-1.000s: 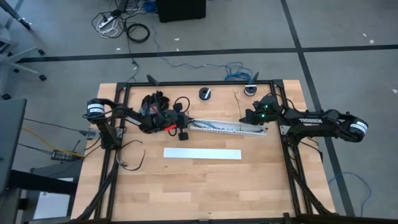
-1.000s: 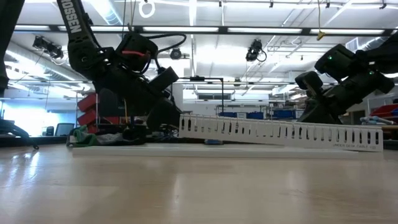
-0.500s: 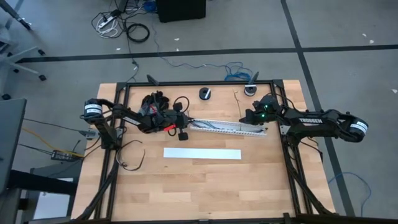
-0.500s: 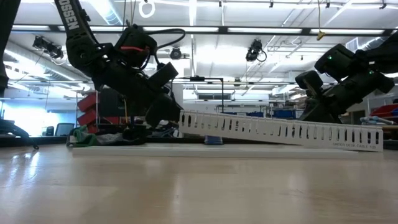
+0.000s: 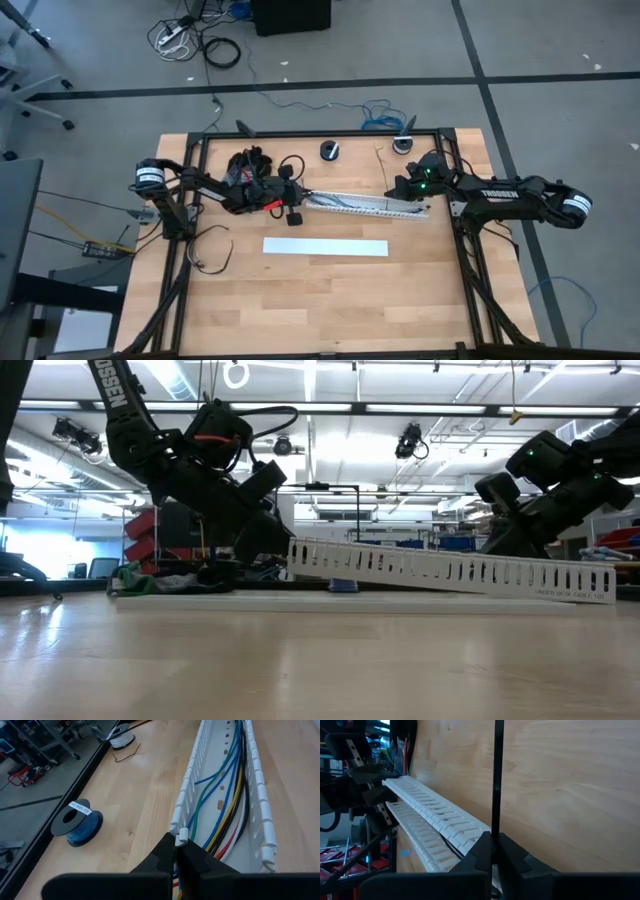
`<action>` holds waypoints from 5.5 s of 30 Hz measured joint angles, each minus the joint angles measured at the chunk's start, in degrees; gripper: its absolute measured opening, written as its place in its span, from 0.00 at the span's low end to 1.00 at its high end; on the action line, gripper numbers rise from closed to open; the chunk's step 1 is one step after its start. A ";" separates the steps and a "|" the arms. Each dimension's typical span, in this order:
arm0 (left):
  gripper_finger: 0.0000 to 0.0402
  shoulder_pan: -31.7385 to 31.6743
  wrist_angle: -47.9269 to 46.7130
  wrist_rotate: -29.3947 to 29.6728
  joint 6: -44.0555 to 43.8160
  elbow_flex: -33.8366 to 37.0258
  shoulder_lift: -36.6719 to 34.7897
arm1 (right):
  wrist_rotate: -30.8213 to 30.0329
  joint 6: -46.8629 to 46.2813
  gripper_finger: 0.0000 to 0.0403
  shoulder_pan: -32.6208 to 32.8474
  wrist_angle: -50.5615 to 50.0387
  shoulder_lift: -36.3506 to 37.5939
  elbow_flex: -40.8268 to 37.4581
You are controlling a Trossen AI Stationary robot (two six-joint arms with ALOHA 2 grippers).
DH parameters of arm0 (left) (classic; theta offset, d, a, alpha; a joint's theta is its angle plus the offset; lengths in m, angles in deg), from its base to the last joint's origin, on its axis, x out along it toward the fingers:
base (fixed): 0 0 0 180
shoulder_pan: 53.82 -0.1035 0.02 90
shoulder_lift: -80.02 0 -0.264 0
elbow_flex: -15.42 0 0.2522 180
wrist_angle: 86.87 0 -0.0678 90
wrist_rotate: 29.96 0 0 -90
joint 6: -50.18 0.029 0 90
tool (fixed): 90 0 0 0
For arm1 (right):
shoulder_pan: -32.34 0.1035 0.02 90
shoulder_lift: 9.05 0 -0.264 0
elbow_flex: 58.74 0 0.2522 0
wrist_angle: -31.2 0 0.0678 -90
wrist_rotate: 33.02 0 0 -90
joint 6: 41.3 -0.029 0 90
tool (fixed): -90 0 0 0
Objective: Ziptie cables
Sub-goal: Put the ziptied cables into the white cable duct
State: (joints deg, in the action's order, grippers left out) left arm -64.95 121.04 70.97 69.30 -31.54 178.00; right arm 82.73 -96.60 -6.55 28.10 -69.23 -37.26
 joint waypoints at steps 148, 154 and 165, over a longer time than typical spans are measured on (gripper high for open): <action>0.00 0.79 -7.31 0.76 -0.27 0.00 -0.15 | -19.94 17.14 0.32 7.43 -17.71 -5.75 22.14; 0.00 0.79 -7.39 0.34 -0.30 0.00 -0.15 | -19.79 21.39 0.41 6.27 -15.20 -6.29 22.14; 0.00 0.79 -7.41 0.34 -0.60 0.00 -0.15 | -15.18 25.65 0.44 5.76 -12.98 -6.29 22.12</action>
State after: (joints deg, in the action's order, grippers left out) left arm -64.16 113.64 71.31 68.69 -31.54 177.84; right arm 67.55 -70.95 -0.79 15.11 -75.53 -15.14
